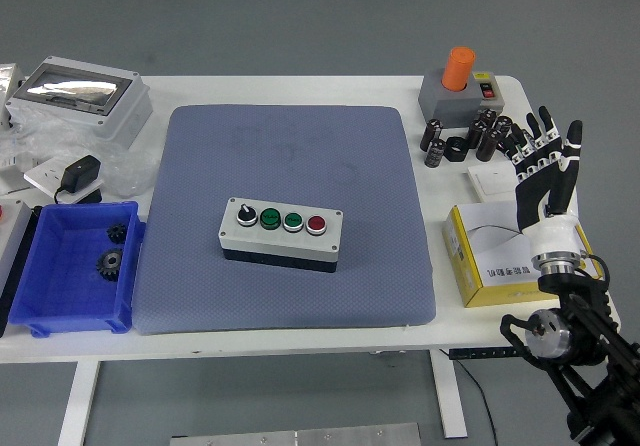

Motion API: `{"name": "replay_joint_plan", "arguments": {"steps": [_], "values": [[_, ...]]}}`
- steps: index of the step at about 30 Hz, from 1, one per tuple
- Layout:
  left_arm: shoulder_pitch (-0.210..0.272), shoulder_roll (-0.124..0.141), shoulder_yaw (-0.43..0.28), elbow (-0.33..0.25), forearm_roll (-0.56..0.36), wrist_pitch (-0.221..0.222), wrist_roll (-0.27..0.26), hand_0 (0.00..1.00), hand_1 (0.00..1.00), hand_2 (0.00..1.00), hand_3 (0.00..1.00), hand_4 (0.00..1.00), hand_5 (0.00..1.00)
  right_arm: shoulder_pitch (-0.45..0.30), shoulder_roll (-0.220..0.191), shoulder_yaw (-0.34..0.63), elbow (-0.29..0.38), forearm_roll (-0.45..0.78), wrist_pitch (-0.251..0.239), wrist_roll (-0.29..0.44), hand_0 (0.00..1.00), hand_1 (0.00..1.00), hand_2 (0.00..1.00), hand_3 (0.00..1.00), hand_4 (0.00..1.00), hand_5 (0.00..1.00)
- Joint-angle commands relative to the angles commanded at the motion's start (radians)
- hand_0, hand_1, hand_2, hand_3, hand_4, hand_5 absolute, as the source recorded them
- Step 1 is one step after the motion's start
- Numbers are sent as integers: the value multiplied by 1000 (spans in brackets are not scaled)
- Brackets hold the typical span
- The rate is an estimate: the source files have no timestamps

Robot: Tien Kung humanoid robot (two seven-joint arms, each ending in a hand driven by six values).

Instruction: Pick up the button,place it on the desk,press the button,press the button

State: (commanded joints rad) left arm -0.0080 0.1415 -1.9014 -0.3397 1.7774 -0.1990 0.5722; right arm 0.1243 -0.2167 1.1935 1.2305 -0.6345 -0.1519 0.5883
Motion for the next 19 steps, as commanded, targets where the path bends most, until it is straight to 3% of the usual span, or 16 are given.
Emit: {"name": "replay_joint_plan", "arguments": {"steps": [11, 12, 19], "values": [[5, -5, 6, -1, -11, 3, 1, 852, 862, 829, 949, 972, 883, -1, 12, -20, -24, -1, 9, -19, 921, 874, 890, 895, 998, 998], [5, -4, 5, -1, -11, 3, 1, 852, 861, 830, 951, 979, 889, 0, 12, -19, -24, -3, 9, -20, 902, 862, 873, 878, 937, 998], [4, -2, 7, -2, -16, 6, 0, 852, 861, 830, 951, 979, 889, 2, 9, -12, -14, -27, 7, -30, 902, 862, 873, 878, 937, 998]]}}
